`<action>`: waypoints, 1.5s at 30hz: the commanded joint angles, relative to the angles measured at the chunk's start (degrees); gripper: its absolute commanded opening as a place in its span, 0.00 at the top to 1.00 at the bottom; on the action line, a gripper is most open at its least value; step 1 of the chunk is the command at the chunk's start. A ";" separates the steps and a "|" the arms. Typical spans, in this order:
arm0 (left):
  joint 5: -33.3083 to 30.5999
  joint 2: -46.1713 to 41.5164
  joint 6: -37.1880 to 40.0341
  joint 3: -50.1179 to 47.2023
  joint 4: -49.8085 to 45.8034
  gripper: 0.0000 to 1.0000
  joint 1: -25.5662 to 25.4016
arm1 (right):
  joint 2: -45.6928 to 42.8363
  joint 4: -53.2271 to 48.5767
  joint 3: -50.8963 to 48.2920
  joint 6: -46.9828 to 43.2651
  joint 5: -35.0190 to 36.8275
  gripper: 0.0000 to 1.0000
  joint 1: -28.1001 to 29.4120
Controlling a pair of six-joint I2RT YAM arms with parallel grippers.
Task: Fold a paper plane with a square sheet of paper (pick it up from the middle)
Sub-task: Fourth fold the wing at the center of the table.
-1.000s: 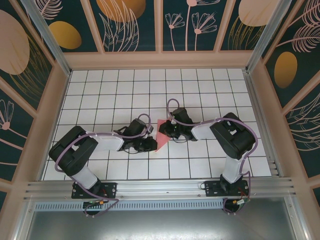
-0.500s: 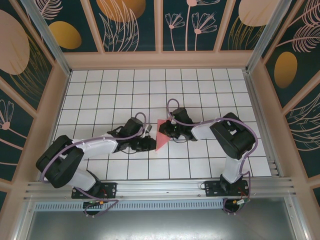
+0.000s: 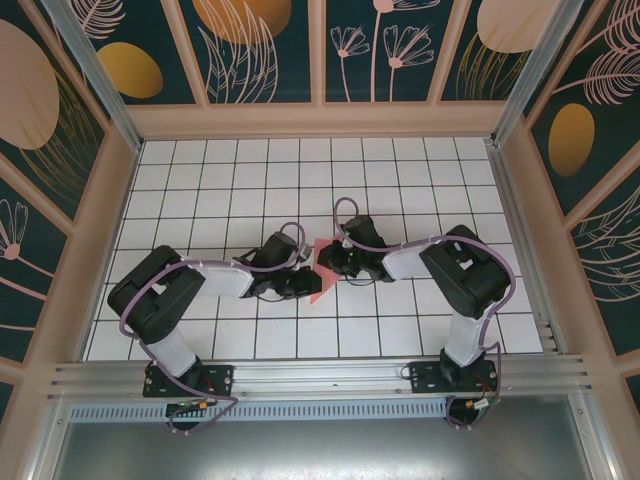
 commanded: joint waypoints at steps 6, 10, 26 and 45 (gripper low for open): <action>4.68 -1.89 1.35 -8.72 -1.69 0.81 0.04 | 5.44 -8.14 -1.77 -0.90 5.16 0.82 0.39; 5.35 -4.07 2.66 -8.97 -4.60 0.81 0.02 | 5.53 -8.42 -1.61 -0.83 5.12 0.82 0.39; -3.16 -16.68 -1.43 -4.50 -2.65 0.85 0.75 | 5.42 -7.21 -1.99 -0.01 4.94 0.82 0.68; -5.28 -0.38 -3.96 2.13 3.91 0.81 0.76 | 5.67 -5.69 -1.92 0.83 4.33 0.82 1.01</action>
